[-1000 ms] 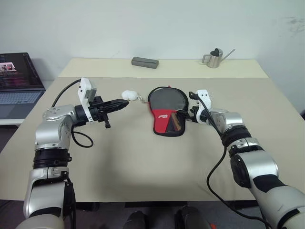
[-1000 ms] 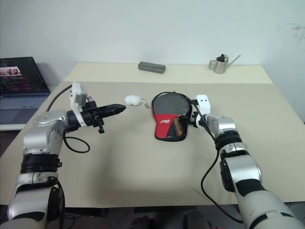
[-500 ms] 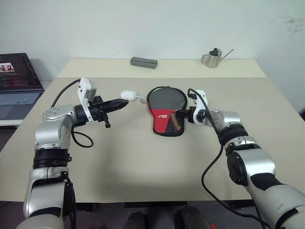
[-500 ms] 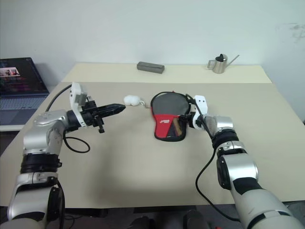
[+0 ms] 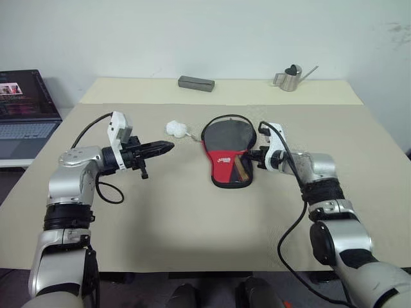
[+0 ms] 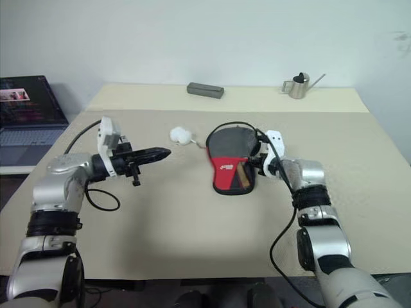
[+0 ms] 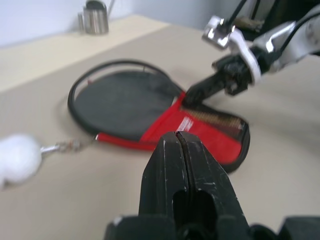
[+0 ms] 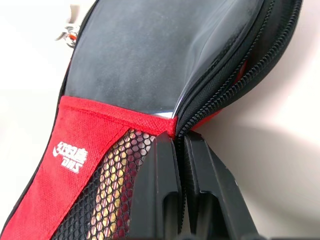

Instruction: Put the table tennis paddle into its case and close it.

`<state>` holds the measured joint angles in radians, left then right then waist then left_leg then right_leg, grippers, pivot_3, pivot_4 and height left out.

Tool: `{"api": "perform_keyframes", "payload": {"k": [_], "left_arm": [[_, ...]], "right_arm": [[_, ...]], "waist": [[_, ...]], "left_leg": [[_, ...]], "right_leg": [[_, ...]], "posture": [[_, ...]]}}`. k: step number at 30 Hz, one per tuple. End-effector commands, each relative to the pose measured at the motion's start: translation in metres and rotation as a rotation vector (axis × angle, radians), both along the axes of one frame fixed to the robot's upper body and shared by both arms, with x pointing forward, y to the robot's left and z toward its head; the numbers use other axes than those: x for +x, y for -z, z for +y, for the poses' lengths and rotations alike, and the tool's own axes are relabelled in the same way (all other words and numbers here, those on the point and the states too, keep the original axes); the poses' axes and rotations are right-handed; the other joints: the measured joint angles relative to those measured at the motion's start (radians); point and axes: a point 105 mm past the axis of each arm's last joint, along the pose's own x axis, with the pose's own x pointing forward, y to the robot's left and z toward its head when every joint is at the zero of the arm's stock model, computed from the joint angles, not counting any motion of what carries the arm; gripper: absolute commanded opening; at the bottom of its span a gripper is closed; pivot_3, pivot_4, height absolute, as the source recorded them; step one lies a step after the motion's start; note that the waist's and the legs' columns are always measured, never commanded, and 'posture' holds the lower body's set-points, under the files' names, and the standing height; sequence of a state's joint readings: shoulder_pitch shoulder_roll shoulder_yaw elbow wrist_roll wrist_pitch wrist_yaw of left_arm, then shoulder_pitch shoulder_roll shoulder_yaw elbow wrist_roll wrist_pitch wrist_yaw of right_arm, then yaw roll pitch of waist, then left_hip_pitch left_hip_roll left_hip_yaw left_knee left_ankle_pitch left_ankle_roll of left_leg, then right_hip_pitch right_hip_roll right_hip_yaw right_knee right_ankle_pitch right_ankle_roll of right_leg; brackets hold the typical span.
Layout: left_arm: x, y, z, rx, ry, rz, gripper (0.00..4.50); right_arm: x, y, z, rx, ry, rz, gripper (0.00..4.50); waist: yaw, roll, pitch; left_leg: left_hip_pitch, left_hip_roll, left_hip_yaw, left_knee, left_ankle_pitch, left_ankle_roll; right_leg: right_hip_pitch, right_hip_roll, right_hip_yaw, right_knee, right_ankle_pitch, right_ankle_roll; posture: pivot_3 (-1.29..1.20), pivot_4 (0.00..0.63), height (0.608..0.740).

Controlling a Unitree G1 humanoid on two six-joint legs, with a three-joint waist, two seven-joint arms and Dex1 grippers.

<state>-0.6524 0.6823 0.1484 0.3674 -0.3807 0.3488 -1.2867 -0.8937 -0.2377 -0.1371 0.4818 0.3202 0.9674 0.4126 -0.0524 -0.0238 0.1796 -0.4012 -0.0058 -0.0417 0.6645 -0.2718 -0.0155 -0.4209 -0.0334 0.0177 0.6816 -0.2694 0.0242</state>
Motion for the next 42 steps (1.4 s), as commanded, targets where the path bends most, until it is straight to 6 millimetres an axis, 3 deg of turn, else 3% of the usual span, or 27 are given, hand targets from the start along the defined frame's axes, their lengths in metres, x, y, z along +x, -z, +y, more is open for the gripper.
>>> {"api": "perform_keyframes", "payload": {"k": [1, 7, 19, 24, 30, 42], "left_arm": [[-0.014, -0.005, -0.008, 0.020, 0.075, -0.020, 0.00], [-0.035, 0.014, -0.024, 0.028, 0.175, 0.056, 0.00], [-0.082, 0.027, -0.046, 0.087, 0.443, 0.203, 0.00], [-0.084, 0.029, -0.042, 0.128, 0.469, 0.214, 0.00], [-0.084, 0.028, -0.041, 0.140, 0.485, 0.220, 0.00], [-0.087, 0.033, -0.044, 0.139, 0.518, 0.233, 0.00]], "right_arm": [[-0.018, -0.017, -0.009, 0.015, 0.007, -0.029, 0.01], [-0.052, -0.008, -0.012, 0.022, 0.026, 0.017, 0.01], [-0.099, 0.010, 0.009, 0.035, -0.017, 0.098, 0.01], [-0.117, 0.020, 0.007, -0.003, -0.056, 0.129, 0.01], [-0.136, 0.033, -0.012, -0.058, -0.063, 0.163, 0.01], [-0.157, 0.039, -0.021, -0.092, -0.095, 0.168, 0.01]], "waist": [[0.004, 0.000, 0.000], [0.012, 0.000, 0.000], [0.008, 0.000, 0.000], [0.009, 0.000, 0.000], [0.013, 0.000, 0.000], [0.022, 0.000, 0.000]], "left_leg": [[0.000, 0.000, 0.000, 0.000, 0.000, 0.000], [0.000, 0.000, 0.000, 0.000, 0.000, 0.000], [0.001, 0.000, 0.000, 0.000, 0.000, 0.000], [0.002, 0.000, 0.000, 0.000, 0.000, 0.000], [0.002, 0.000, 0.000, 0.000, 0.000, 0.001], [0.003, 0.000, -0.002, 0.000, 0.000, 0.001]], "right_leg": [[0.000, 0.000, 0.000, 0.000, 0.000, 0.000], [0.000, 0.000, 0.000, 0.000, 0.000, 0.000], [0.001, 0.003, 0.000, 0.000, 0.000, 0.000], [0.001, 0.005, 0.000, 0.000, 0.000, 0.000], [0.002, 0.006, 0.000, -0.001, 0.000, 0.000], [0.004, 0.007, -0.001, -0.001, -0.001, 0.000]], "posture": [[0.00, 0.150, 0.740], [0.00, 0.150, 0.740], [0.00, 0.150, 0.740], [0.00, 0.150, 0.740], [0.00, 0.150, 0.740], [0.00, 0.150, 0.740]]}}
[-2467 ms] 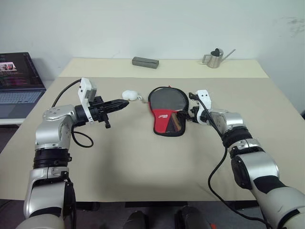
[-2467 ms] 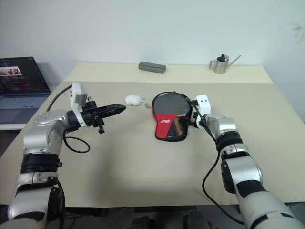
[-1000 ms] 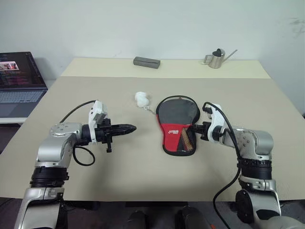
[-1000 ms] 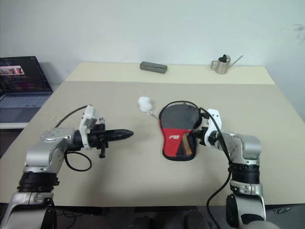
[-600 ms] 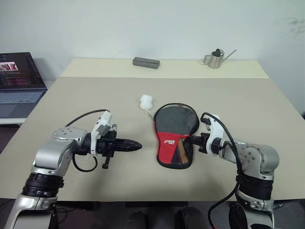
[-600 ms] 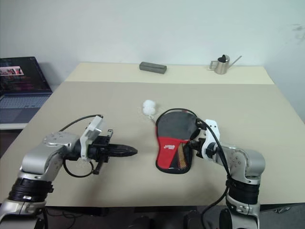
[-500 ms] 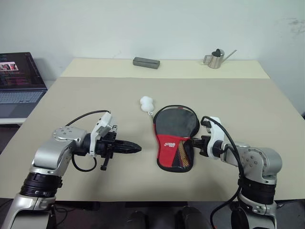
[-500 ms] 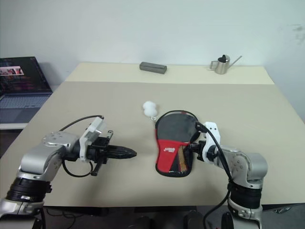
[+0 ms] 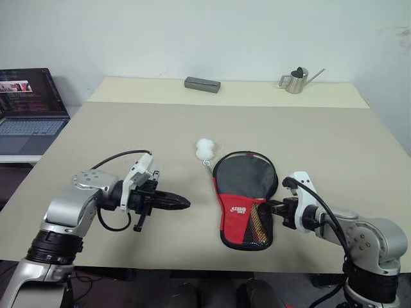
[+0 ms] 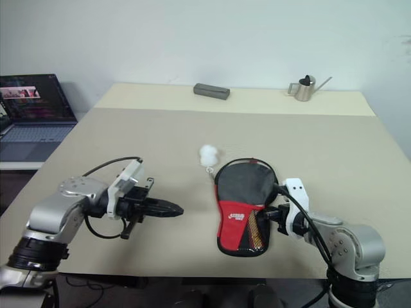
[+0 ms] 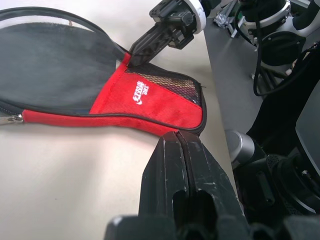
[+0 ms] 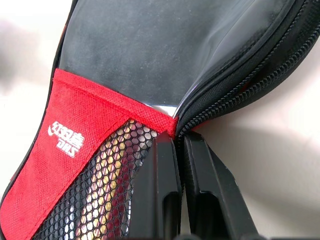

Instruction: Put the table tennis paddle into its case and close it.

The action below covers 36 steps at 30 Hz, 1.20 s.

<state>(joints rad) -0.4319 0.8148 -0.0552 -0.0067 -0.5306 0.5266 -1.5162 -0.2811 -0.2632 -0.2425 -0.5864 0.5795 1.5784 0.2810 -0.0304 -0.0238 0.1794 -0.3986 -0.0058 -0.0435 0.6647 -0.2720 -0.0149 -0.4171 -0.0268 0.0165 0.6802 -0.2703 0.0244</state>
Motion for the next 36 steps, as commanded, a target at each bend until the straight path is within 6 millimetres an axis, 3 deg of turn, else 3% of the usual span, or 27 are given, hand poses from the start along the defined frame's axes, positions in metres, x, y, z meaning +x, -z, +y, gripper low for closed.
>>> {"api": "perform_keyframes", "payload": {"k": [1, 21, 36], "left_arm": [[-0.004, -0.007, -0.003, -0.012, 0.055, -0.020, 0.00], [-0.008, -0.003, -0.004, -0.015, 0.070, -0.006, 0.00], [-0.005, -0.001, -0.001, -0.014, 0.065, -0.006, 0.00]], "right_arm": [[-0.013, 0.008, -0.001, -0.025, -0.041, 0.048, 0.01], [-0.034, 0.013, -0.014, -0.082, -0.084, 0.079, 0.01], [-0.037, 0.019, -0.023, -0.105, -0.044, 0.103, 0.01]], "waist": [[0.001, 0.000, 0.000], [0.002, 0.000, 0.000], [0.004, 0.000, 0.000]], "left_leg": [[0.000, 0.000, -0.001, 0.000, 0.000, 0.000], [0.001, -0.001, -0.005, 0.000, 0.000, 0.000], [0.003, -0.001, -0.005, 0.000, 0.000, 0.000]], "right_leg": [[0.001, 0.000, 0.000, 0.000, 0.000, 0.000], [0.005, 0.000, -0.001, -0.002, -0.001, 0.000], [0.007, 0.000, -0.001, -0.002, -0.001, 0.000]], "posture": [[0.00, 0.150, 0.740], [0.00, 0.150, 0.740], [0.00, 0.150, 0.740]]}}
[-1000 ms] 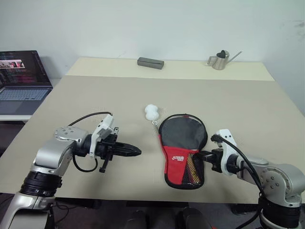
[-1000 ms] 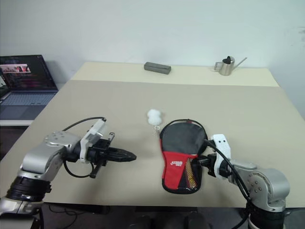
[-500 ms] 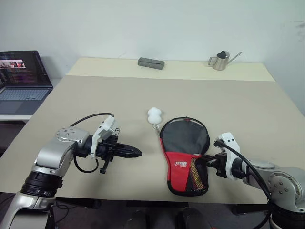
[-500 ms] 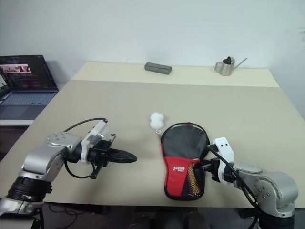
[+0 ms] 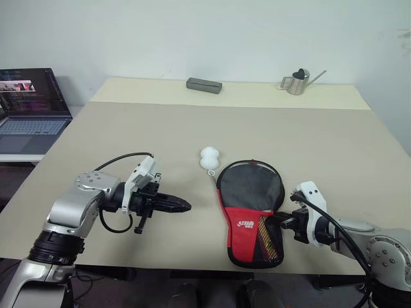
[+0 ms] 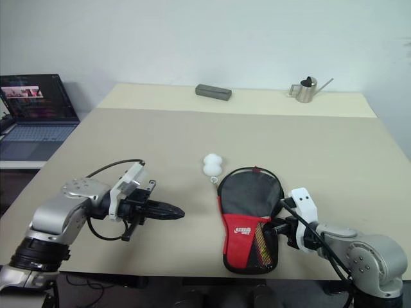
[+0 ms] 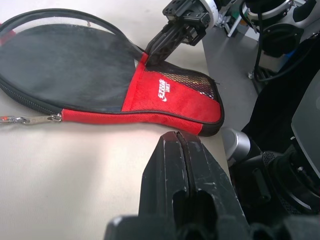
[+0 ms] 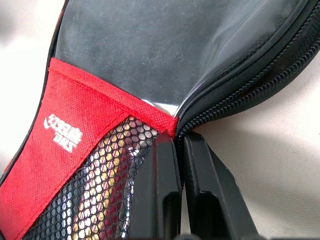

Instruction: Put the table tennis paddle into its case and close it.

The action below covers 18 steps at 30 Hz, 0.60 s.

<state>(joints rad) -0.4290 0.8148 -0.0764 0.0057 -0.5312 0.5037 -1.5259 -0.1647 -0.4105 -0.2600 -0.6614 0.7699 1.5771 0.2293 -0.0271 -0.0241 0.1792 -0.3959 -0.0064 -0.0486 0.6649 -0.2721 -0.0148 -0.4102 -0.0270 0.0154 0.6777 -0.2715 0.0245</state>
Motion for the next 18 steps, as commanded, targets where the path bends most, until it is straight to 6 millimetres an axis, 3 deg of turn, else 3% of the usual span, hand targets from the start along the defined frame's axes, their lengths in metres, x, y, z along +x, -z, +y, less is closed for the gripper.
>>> {"api": "perform_keyframes", "payload": {"k": [1, 16, 18], "left_arm": [[-0.003, -0.005, 0.000, -0.017, 0.045, -0.013, 0.00], [-0.001, -0.003, 0.000, -0.019, 0.036, -0.025, 0.00], [-0.001, -0.003, 0.000, -0.021, 0.035, -0.027, 0.00]], "right_arm": [[-0.011, 0.012, -0.007, -0.037, 0.007, 0.070, 0.01], [-0.001, 0.005, -0.013, -0.051, 0.055, 0.032, 0.01], [-0.002, 0.004, -0.015, -0.057, 0.069, 0.021, 0.53]], "waist": [[0.001, 0.000, 0.000], [0.002, 0.000, 0.000], [0.002, 0.000, 0.000]], "left_leg": [[0.000, 0.000, 0.000, 0.000, 0.000, 0.000], [0.001, 0.000, 0.000, 0.000, 0.000, 0.000], [0.001, 0.000, 0.000, 0.001, 0.000, 0.000]], "right_leg": [[0.000, 0.000, 0.000, 0.000, 0.000, 0.000], [0.001, 0.000, 0.000, 0.000, 0.000, 0.000], [0.001, 0.000, 0.000, 0.000, 0.000, 0.000]], "posture": [[0.00, 0.150, 0.740], [0.00, 0.150, 0.740], [0.00, 0.150, 0.740]]}}
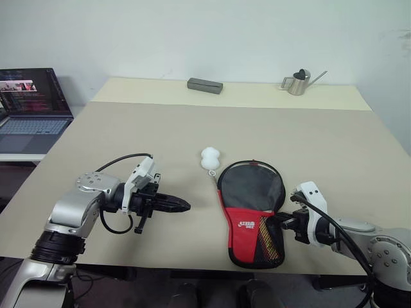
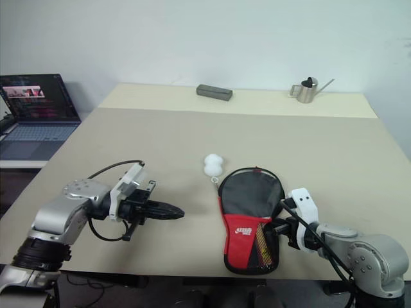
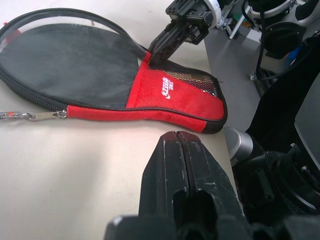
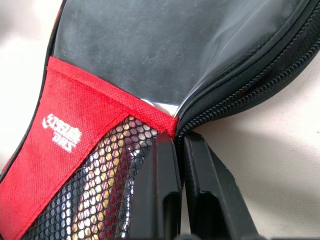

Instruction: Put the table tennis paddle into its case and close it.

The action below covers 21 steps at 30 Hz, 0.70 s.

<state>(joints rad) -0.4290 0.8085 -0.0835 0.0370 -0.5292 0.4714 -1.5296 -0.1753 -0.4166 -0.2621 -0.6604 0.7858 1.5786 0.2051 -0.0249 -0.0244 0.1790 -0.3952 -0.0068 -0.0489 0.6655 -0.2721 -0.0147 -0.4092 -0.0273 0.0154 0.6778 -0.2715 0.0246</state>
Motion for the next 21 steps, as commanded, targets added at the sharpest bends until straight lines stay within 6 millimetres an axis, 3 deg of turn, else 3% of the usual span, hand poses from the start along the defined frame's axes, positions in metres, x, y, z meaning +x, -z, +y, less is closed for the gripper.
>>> {"api": "perform_keyframes", "payload": {"k": [1, 7, 12, 18, 21], "left_arm": [[-0.002, -0.007, -0.002, -0.016, 0.037, -0.025, 0.00], [-0.001, -0.006, -0.004, -0.025, 0.035, -0.023, 0.00], [0.000, -0.007, -0.006, -0.039, 0.033, -0.024, 0.00], [0.002, -0.008, -0.006, -0.062, 0.010, -0.023, 0.00], [0.004, -0.007, -0.003, -0.066, -0.011, -0.027, 0.00]], "right_arm": [[-0.006, 0.005, -0.015, -0.041, 0.071, 0.022, 0.73], [-0.012, -0.002, -0.016, -0.035, 0.074, -0.014, 2.69], [-0.004, -0.015, -0.023, -0.053, 0.110, -0.082, 4.36], [0.009, -0.048, -0.015, 0.010, 0.041, -0.266, 4.46], [0.005, -0.066, -0.003, 0.008, -0.128, -0.394, 4.46]], "waist": [[0.000, 0.000, 0.000], [-0.001, 0.000, 0.000], [-0.003, 0.000, 0.000], [-0.005, 0.000, 0.000], [-0.005, 0.000, 0.000]], "left_leg": [[0.000, 0.000, 0.000, 0.000, 0.000, 0.000], [0.000, 0.000, 0.000, 0.000, 0.000, 0.000], [0.001, 0.000, 0.000, 0.000, 0.000, 0.000], [0.002, 0.001, 0.001, 0.000, 0.000, 0.000], [0.002, 0.001, 0.000, 0.000, 0.000, 0.000]], "right_leg": [[0.000, 0.000, 0.000, 0.000, 0.000, 0.000], [0.000, 0.000, 0.000, 0.000, 0.000, 0.000], [0.000, 0.001, 0.001, 0.002, 0.000, 0.000], [0.000, 0.001, 0.001, 0.002, 0.000, 0.000], [0.000, 0.001, 0.001, 0.002, 0.000, 0.000]], "posture": [[0.00, 0.150, 0.740], [0.00, 0.150, 0.740], [0.00, 0.150, 0.740], [0.00, 0.150, 0.740], [0.00, 0.150, 0.740]]}}
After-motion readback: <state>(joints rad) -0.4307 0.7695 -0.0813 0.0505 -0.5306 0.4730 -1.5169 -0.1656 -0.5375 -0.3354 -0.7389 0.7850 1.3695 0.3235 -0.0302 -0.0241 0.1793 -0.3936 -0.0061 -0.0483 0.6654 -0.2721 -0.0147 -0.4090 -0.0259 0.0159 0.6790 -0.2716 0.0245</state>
